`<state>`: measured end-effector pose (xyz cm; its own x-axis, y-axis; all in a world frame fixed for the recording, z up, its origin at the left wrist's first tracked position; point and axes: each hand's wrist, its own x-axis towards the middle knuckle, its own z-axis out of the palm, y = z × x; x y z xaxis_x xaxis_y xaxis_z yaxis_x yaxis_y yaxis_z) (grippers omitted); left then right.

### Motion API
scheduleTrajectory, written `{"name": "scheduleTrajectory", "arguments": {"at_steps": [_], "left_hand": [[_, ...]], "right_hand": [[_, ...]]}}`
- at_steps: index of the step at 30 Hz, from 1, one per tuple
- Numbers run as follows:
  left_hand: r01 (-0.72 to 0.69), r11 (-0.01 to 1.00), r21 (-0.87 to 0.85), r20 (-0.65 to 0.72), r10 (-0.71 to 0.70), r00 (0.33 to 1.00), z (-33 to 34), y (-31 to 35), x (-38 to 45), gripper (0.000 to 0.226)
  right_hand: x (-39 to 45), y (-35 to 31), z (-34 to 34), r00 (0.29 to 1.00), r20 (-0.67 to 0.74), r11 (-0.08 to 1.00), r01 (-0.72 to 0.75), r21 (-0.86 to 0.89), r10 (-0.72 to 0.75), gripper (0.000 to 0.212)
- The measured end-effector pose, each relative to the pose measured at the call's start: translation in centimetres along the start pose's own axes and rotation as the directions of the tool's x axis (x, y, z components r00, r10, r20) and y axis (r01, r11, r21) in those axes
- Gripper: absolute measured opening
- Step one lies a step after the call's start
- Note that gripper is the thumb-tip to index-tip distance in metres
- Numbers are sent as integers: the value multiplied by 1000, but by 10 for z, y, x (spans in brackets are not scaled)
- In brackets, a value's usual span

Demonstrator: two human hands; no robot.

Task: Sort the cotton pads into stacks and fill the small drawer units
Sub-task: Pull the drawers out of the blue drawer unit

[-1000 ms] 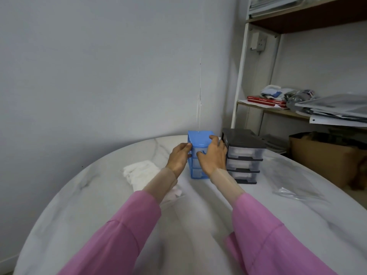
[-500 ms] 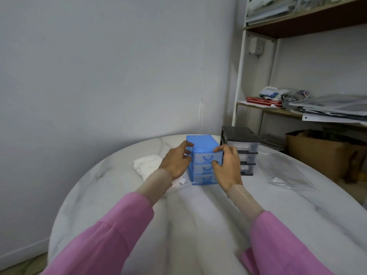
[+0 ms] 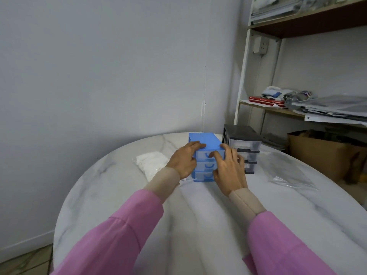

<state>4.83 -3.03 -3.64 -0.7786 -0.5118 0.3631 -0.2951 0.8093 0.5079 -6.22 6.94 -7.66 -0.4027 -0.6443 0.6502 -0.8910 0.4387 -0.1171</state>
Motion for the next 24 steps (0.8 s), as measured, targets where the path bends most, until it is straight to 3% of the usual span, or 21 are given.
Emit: {"name": "scheduleTrajectory", "arguments": {"at_steps": [8,14,17,20,24], "left_hand": [[-39,998,46,40,37,999,-6,-4,3,74],[-48,998,50,35,46,998,-8,-4,4,76],[-44,998,53,25,43,999,-8,-3,4,75],[-29,999,28,29,28,999,-7,-3,7,70],[-9,1000,-6,1,9,1000,-1,-2,9,52]], "right_hand": [[-3,0,-5,997,-54,997,49,-68,-53,40],[-19,14,-15,957,-224,977,203,61,-185,21],[-15,16,-19,962,-189,964,227,139,-200,23],[-10,18,-24,966,-92,931,257,260,-241,11],[-17,23,-25,925,-152,891,376,253,-347,27]]}}
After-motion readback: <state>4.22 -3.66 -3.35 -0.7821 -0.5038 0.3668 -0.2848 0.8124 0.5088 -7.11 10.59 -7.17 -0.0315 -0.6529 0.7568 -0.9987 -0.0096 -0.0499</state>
